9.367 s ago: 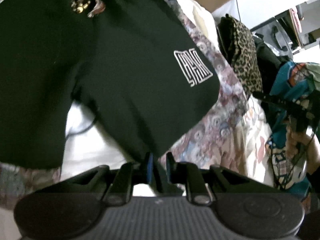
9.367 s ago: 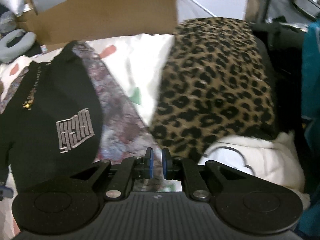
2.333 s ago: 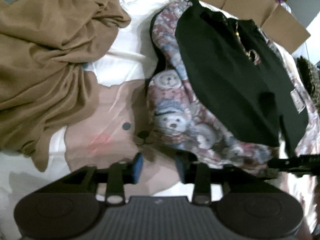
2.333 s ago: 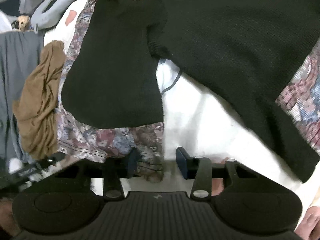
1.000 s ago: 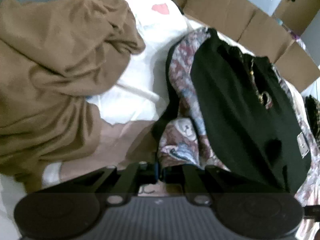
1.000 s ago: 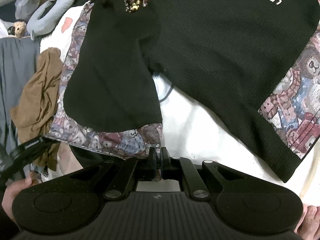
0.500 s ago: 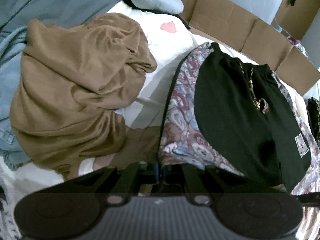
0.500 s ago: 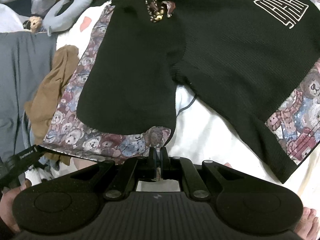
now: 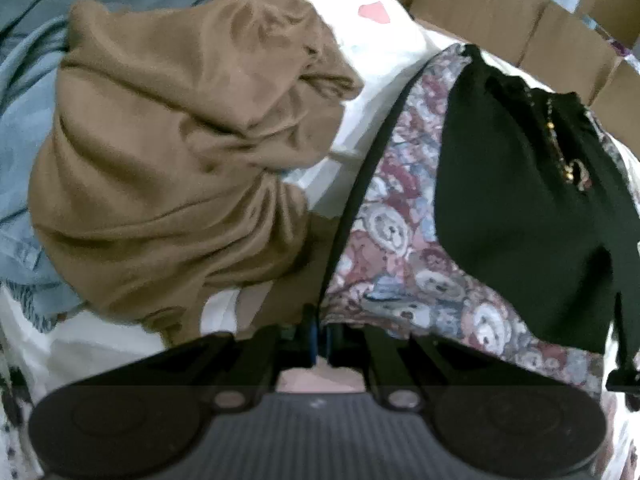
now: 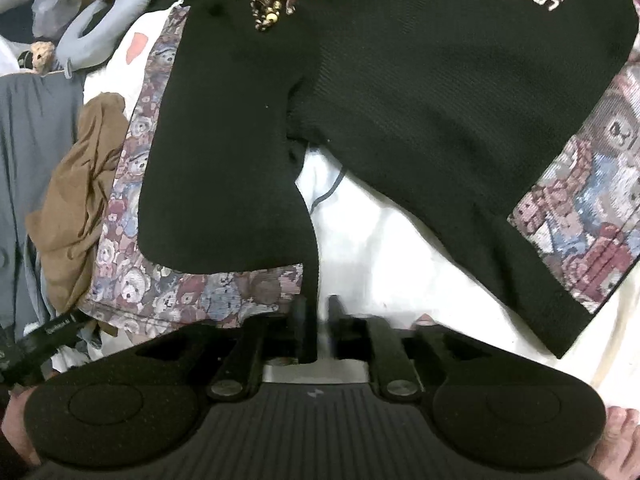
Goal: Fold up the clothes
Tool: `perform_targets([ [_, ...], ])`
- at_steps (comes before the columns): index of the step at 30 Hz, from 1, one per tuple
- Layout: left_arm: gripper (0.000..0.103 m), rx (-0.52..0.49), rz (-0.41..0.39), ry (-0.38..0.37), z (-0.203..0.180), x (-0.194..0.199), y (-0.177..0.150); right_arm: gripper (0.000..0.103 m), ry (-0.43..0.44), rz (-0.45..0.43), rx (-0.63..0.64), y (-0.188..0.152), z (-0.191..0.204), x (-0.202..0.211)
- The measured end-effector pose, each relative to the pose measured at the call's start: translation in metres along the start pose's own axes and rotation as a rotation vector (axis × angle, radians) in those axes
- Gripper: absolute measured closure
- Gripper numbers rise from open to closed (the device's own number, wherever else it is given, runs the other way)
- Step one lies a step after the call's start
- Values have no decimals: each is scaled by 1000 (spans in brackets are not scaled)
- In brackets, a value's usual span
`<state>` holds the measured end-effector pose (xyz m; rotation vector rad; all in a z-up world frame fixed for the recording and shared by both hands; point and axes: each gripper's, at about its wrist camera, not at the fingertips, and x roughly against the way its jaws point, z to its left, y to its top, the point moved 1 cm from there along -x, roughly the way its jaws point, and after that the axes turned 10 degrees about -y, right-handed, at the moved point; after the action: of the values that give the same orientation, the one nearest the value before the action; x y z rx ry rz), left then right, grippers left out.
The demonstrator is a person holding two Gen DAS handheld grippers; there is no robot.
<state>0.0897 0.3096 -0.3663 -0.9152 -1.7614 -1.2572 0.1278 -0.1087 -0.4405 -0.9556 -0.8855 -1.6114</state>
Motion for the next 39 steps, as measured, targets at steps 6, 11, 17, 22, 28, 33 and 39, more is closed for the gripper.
perform_targets([
  [6, 100, 16, 24, 15, 10, -7, -5, 49, 52, -4, -19, -4, 13, -18],
  [11, 101, 18, 43, 25, 13, -9, -5, 49, 48, 16, 0, -11, 26, -36],
  [17, 101, 9, 59, 29, 13, -13, -4, 94, 56, 16, 25, -10, 31, -37],
  [22, 101, -5, 54, 22, 6, -15, -4, 103, 58, -5, 39, -11, 25, -28],
  [28, 101, 2, 48, 25, 10, -12, -5, 103, 49, -14, 42, -12, 15, -19],
  [33, 100, 6, 44, 26, 17, 2, -8, 103, 37, -27, 21, -11, 9, -18],
  [39, 97, 14, 21, 2, 23, 7, -9, 103, 5, -33, 34, -12, 10, -19],
])
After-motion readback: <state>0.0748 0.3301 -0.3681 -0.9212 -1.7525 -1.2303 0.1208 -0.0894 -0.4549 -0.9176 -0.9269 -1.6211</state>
